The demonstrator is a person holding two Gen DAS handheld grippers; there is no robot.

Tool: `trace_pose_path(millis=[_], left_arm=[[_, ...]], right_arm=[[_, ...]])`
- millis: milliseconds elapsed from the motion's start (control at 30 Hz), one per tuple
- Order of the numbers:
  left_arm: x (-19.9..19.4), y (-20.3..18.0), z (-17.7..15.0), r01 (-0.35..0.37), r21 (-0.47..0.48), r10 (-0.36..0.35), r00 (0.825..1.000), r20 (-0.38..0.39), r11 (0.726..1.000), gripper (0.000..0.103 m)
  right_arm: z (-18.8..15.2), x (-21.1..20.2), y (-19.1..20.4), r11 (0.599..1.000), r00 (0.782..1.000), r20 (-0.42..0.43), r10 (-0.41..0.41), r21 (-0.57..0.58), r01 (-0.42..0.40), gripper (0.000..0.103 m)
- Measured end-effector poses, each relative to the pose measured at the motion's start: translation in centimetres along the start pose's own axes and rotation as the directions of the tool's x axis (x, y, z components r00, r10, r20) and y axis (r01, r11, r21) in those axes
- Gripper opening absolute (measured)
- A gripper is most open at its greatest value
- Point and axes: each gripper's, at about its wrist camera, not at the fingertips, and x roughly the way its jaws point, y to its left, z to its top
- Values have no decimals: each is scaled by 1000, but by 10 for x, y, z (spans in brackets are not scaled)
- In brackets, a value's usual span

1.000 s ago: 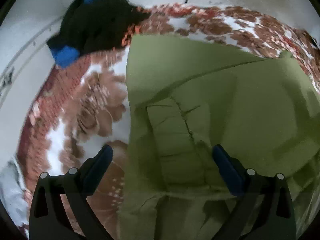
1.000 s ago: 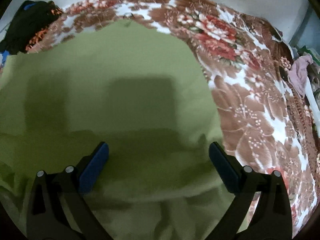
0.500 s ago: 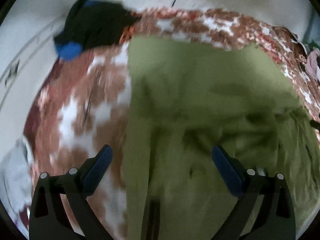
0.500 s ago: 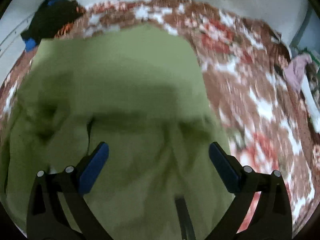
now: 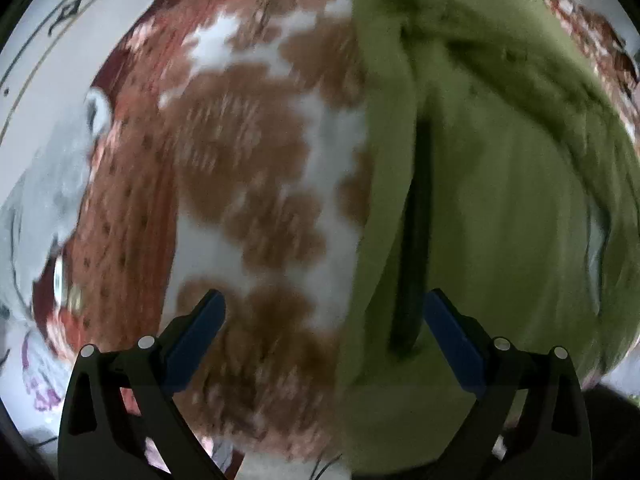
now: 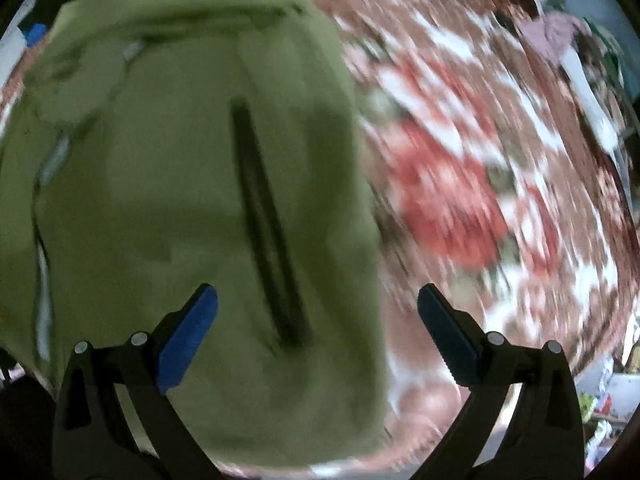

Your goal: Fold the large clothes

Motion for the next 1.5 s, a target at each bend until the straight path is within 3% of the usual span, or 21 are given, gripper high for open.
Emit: trace_pose_path(millis=[100,433,567,733,933,1100,1233,1400,1500], left_arm=[[4,9,-25,3,-2,-3,999,-48,1000,98],[17,-4,-72,155,5,-153,978,-139,988,97],[24,0,-81,280,-66,-286,947,-145,958,96],[27,-14,-82,387,-52,-391,908,-149,921,94],[39,-21,-76,400,-11,-395,900,-183,917,89],[40,-11,-73,412,-47,-413,890,-192,910,75],[40,-6,-71,390,-53,-393,899,-193,919,54],[46,-7,-68,403,-84,-412,892,-187,911,51],[44,-10,-66,423,-64,-427,884,-192,904,35]], right_arm=[[-29,6,-19,1000,999,-48,-25,4,25,98],[-78,13,-45,998,986,-150,66,28,-62,98],[-86,16,-38,997,981,-177,78,31,-74,98],[-95,15,-22,993,976,-183,116,38,-111,98],[-104,19,-12,987,968,-194,158,68,-148,98],[-97,21,-14,984,966,-191,173,85,-159,98],[-75,20,-18,980,964,-176,199,49,-193,98],[-62,32,-18,975,955,-196,221,73,-210,98],[-61,37,-18,960,940,-206,272,117,-253,91]])
